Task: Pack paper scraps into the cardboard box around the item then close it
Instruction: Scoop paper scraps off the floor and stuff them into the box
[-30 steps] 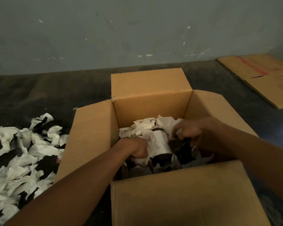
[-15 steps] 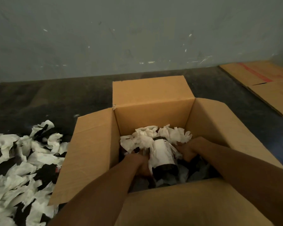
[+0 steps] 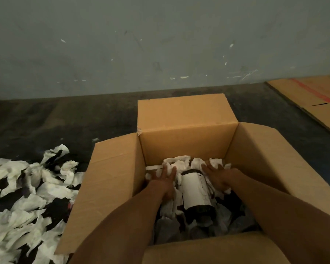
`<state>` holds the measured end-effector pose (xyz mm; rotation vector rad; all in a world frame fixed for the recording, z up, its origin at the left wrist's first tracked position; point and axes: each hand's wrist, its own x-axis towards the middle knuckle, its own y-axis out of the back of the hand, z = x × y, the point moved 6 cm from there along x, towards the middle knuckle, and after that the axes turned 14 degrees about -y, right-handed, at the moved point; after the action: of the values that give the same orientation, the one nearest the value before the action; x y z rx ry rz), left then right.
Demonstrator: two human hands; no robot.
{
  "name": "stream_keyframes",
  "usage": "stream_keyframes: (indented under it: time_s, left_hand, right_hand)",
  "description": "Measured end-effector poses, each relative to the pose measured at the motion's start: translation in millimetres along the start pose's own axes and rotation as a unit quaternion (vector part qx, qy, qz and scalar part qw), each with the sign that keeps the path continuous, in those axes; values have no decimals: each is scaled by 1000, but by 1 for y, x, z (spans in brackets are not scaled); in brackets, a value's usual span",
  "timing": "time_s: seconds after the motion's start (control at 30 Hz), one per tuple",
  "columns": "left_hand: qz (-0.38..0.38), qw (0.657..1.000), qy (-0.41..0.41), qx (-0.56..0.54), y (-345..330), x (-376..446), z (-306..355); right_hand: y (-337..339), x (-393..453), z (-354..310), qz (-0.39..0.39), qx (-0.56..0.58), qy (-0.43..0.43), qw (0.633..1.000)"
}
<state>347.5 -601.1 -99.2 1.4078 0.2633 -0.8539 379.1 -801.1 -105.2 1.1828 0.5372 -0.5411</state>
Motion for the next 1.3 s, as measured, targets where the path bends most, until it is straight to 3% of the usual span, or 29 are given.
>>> stream_keyframes:
  time_s: [0.2, 0.3, 0.47, 0.57, 0.77, 0.9, 1.07, 1.3]
  left_hand:
    - [10, 999, 28, 15, 4, 4, 2]
    - [17, 999, 8, -25, 20, -8, 5]
    - [51, 996, -34, -69, 54, -42, 13]
    - [96, 985, -81, -118, 76, -69, 23]
    - [81, 989, -74, -97, 88, -109, 10]
    - [170, 973, -114, -111, 94, -147, 11]
    - [311, 929, -154, -128, 100, -230, -15]
    - [343, 923, -103, -143, 46, -332, -120]
  right_hand:
    - [0, 0, 3, 7, 16, 32, 999]
    - [19, -8, 7, 32, 129, 73, 988]
    - [60, -43, 19, 89, 296, 54, 950]
    - [76, -65, 18, 112, 314, 49, 941]
    - [96, -123, 4, 159, 331, 19, 930]
    - [101, -162, -9, 167, 350, -1, 922]
    - [117, -222, -49, 222, 340, -15, 914]
    - [125, -293, -170, 281, 323, 39, 903]
